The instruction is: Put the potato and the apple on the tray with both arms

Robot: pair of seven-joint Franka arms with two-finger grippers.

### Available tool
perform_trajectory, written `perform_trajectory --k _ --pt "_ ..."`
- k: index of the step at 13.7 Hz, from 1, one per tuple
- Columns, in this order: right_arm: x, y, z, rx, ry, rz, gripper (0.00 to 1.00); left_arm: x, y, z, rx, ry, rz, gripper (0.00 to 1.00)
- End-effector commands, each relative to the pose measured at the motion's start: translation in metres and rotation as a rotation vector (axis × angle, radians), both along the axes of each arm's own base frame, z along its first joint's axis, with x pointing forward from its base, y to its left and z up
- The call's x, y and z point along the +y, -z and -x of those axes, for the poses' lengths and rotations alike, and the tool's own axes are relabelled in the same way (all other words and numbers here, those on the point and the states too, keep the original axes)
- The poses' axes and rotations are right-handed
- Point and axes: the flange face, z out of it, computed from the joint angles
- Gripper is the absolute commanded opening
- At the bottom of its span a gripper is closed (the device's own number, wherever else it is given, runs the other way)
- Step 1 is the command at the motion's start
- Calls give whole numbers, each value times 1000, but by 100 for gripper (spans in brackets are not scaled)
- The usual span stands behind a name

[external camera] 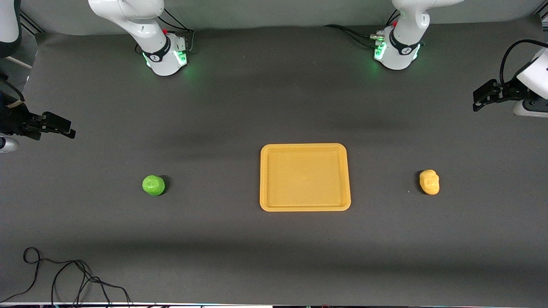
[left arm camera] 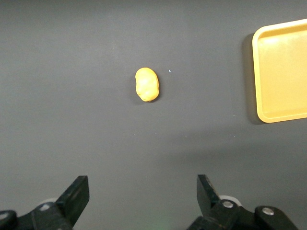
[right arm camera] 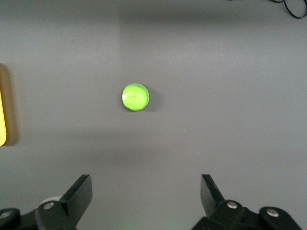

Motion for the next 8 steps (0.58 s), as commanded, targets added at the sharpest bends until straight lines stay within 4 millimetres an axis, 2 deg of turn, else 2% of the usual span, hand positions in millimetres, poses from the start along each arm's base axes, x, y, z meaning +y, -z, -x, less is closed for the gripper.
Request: perform_trajectory --k 1,8 --pt "0 -5 6 21 20 20 100 1 -5 -2 8 -1 8 100" --pt "3 -5 5 25 14 21 100 2 -1 -3 15 -5 9 100"
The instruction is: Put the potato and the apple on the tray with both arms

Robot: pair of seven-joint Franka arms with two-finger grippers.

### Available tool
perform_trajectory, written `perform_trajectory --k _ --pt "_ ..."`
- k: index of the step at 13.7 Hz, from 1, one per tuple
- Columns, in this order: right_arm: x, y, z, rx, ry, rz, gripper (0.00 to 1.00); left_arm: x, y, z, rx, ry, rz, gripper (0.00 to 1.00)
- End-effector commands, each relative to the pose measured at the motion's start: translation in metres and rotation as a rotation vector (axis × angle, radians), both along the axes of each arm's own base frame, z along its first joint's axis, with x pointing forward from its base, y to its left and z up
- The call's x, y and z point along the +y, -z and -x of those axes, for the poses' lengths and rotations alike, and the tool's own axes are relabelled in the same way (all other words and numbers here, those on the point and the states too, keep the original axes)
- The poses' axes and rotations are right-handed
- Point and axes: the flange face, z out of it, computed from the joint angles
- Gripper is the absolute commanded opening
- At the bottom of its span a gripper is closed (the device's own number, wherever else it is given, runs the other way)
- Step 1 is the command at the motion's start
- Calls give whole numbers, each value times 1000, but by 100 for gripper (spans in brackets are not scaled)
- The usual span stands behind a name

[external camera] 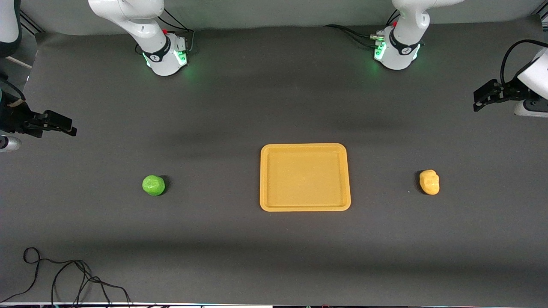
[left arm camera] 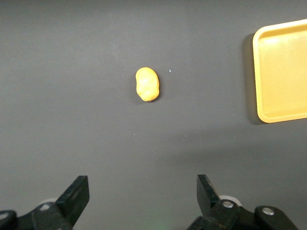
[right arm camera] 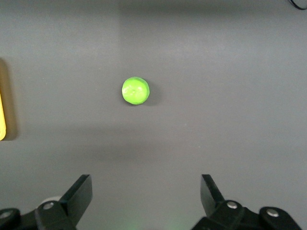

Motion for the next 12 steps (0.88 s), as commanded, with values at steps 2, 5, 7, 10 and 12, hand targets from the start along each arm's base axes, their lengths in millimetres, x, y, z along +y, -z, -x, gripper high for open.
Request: perform_trajectory --k 2,5,7,10,12 --pt "3 -7 2 0 13 23 100 4 15 -11 44 -6 -5 100" --pt "3 -7 2 0 12 24 100 12 52 -32 86 0 -17 100" --pt "1 -7 2 0 13 24 100 14 76 -51 46 4 -18 100" --pt "1 -7 2 0 15 24 100 19 146 -85 12 6 -8 100" --pt "1 -6 1 0 13 24 100 35 206 -99 -33 -10 -2 100"
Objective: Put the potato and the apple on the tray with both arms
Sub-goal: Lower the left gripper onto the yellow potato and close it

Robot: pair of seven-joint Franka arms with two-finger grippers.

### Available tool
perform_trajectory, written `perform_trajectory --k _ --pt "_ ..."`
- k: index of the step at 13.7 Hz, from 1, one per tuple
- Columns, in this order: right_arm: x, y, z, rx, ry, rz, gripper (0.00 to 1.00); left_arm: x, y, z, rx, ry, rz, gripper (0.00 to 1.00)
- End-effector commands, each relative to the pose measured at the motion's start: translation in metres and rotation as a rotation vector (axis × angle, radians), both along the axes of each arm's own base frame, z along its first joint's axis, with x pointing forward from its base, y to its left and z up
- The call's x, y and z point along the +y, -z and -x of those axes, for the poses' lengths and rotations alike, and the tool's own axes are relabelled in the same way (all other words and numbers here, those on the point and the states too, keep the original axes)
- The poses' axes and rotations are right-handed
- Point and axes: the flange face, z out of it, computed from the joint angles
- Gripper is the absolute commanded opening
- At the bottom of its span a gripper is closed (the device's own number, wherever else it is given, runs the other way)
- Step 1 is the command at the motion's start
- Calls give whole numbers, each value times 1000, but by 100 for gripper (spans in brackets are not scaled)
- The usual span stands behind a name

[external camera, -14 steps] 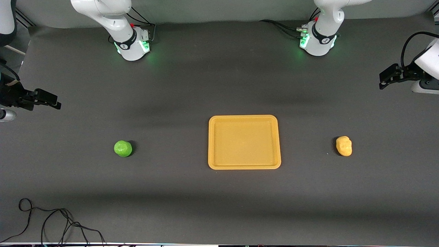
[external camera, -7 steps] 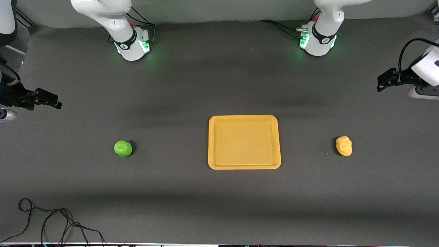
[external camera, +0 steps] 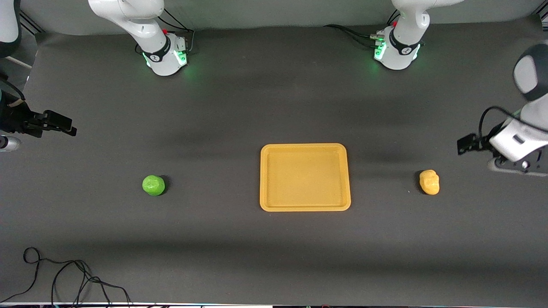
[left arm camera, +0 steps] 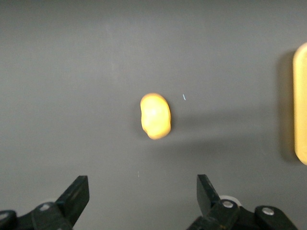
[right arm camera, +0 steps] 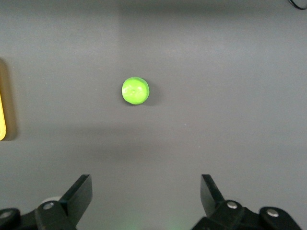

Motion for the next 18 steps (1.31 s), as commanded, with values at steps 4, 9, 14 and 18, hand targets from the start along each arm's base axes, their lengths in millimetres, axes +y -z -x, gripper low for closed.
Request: perform_trajectory --k 4,9,14,18 --pt "3 -7 2 -2 12 24 100 17 133 -17 -81 -5 9 100" --pt "3 -7 2 0 9 24 100 9 209 -15 -106 -11 26 100" --pt "2 -6 2 1 12 24 100 8 240 -9 -49 -33 42 84" --pt "3 -5 1 1 9 24 100 4 242 -6 3 -58 47 22"
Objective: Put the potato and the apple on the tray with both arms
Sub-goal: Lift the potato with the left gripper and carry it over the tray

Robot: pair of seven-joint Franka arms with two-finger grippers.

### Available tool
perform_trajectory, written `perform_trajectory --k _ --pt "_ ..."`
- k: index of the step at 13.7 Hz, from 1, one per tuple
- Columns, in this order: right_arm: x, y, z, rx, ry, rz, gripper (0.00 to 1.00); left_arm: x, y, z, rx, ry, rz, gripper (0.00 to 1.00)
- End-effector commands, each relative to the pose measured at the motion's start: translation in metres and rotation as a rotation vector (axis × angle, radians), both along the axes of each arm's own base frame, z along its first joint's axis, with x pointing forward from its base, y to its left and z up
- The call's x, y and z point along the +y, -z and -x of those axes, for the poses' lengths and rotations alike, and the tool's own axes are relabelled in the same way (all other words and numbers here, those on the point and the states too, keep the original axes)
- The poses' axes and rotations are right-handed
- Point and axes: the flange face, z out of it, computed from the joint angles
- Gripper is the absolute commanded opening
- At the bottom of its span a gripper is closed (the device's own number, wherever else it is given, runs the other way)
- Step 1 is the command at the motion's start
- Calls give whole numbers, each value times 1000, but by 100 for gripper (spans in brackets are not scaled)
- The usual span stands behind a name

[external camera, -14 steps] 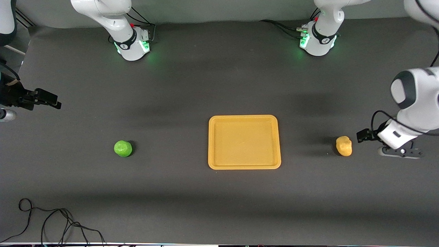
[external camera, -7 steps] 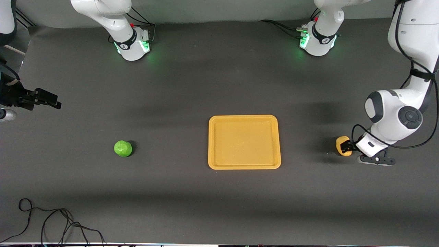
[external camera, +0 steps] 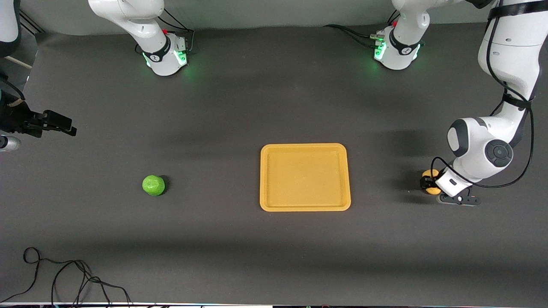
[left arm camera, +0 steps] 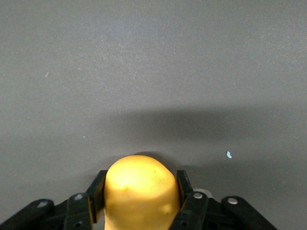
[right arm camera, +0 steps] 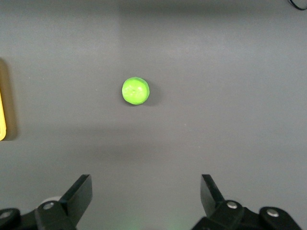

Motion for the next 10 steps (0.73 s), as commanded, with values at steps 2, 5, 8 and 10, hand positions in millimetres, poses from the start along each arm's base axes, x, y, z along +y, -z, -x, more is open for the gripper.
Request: perform_trajectory --k 2,5,8,10 --pt "2 -4 1 2 11 24 100 -8 -11 2 54 -29 17 0" --pt "1 -4 1 2 13 24 100 -19 -85 -15 64 -6 24 0" --pt "2 -5 1 1 11 24 100 -59 -182 -21 53 47 36 0" --pt "1 -4 1 2 13 24 100 -104 -223 -20 37 71 68 0"
